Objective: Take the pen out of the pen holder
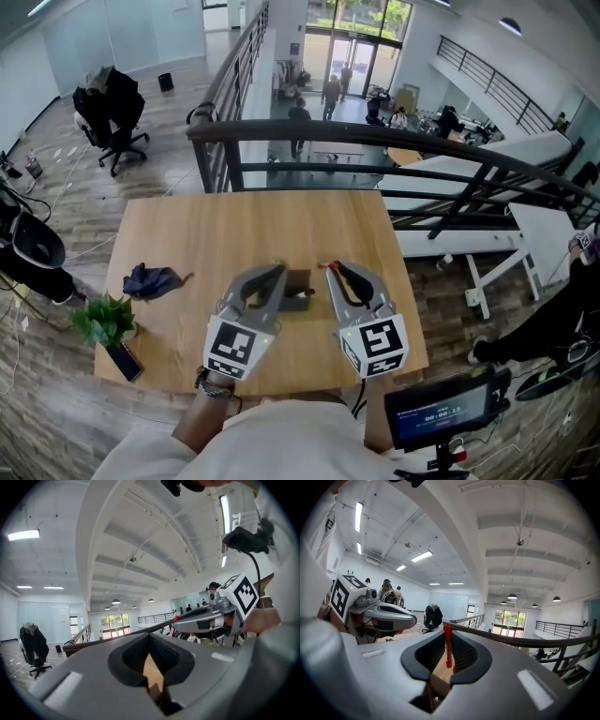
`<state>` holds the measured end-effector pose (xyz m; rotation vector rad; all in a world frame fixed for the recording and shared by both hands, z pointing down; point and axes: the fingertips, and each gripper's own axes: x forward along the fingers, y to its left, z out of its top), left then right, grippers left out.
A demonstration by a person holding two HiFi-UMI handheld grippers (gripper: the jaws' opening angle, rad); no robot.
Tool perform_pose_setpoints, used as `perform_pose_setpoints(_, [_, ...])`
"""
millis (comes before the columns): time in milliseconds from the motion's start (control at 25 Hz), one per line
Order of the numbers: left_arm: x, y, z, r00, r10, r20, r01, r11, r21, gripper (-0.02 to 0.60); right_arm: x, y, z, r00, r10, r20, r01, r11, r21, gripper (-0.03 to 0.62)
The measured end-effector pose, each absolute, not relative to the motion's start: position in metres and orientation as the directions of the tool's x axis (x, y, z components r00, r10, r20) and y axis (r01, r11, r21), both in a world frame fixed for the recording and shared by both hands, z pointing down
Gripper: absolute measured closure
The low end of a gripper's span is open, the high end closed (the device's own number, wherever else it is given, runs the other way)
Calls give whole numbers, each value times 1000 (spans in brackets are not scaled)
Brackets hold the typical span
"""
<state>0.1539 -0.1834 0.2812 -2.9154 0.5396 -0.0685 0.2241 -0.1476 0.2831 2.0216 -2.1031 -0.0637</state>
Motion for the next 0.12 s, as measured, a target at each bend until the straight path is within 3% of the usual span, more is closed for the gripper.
perform_pose_setpoints(120, [153, -183, 283, 933, -360, 15, -352, -919, -178, 581, 224, -148, 284, -29, -991, 131, -982, 53, 183, 556])
